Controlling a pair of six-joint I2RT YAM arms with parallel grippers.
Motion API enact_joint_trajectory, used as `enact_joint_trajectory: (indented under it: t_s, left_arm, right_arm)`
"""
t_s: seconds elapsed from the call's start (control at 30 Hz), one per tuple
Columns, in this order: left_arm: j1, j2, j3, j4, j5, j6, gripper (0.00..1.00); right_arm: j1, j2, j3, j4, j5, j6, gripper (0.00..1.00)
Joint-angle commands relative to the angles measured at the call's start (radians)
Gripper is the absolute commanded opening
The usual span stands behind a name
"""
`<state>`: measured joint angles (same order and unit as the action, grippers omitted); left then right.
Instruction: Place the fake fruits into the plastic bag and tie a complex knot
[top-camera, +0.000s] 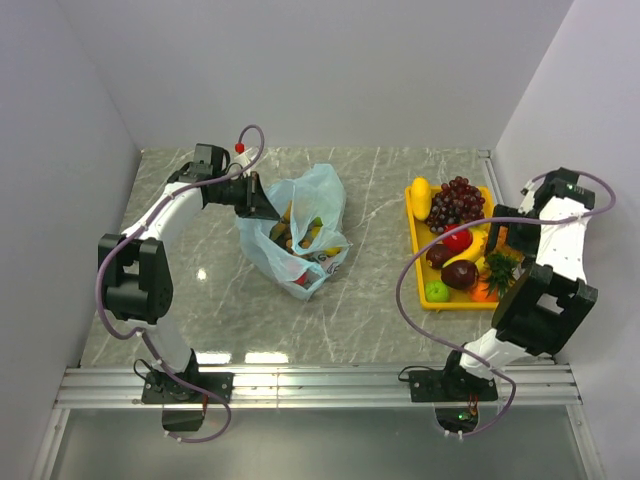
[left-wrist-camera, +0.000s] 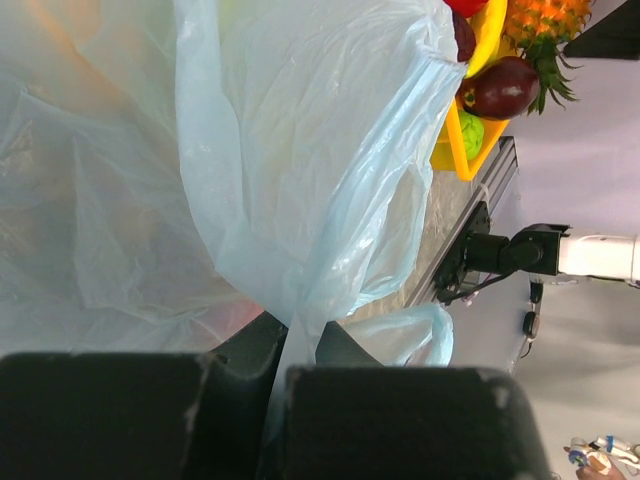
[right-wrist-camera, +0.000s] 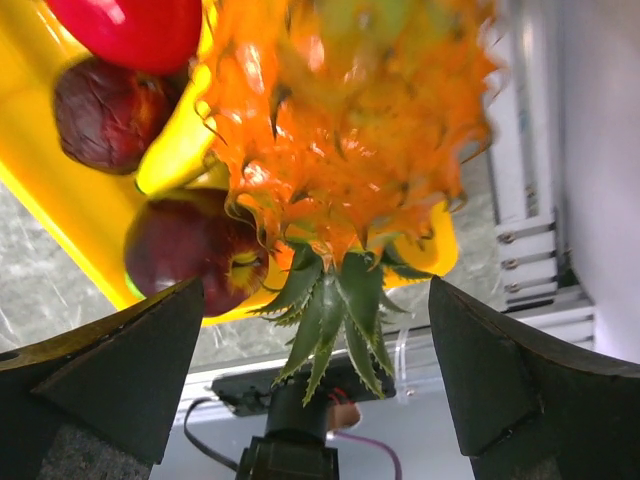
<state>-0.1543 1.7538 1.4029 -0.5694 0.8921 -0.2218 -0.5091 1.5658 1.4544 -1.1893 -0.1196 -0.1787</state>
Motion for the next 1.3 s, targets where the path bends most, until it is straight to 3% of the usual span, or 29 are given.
enact_joint_trajectory:
  t_s: [0.0, 0.53, 0.93, 1.27]
  left_arm:
    - [0.002, -0.011, 0.03, -0.007, 0.013, 0.027, 0.0]
    - [0.002, -0.011, 0.028, 0.0, 0.002, 0.009, 0.0]
    - [0.002, -0.011, 0.027, 0.002, 0.005, -0.005, 0.01]
    - [-0.004, 0.006, 0.059, -0.012, -0.001, -0.005, 0.0]
  right_arm:
    - [-0.008, -0.041, -0.086, 0.034, -0.008, 0.001, 1.0]
    - [-0.014, -0.188, -0.37, 0.307, -0.022, -0.03, 1.0]
    - [-0.016, -0.389, -0.381, 0.339, -0.051, -0.108, 1.0]
    - [-0.017, -0.383, -0.443, 0.413, -0.011, -0.151, 1.0]
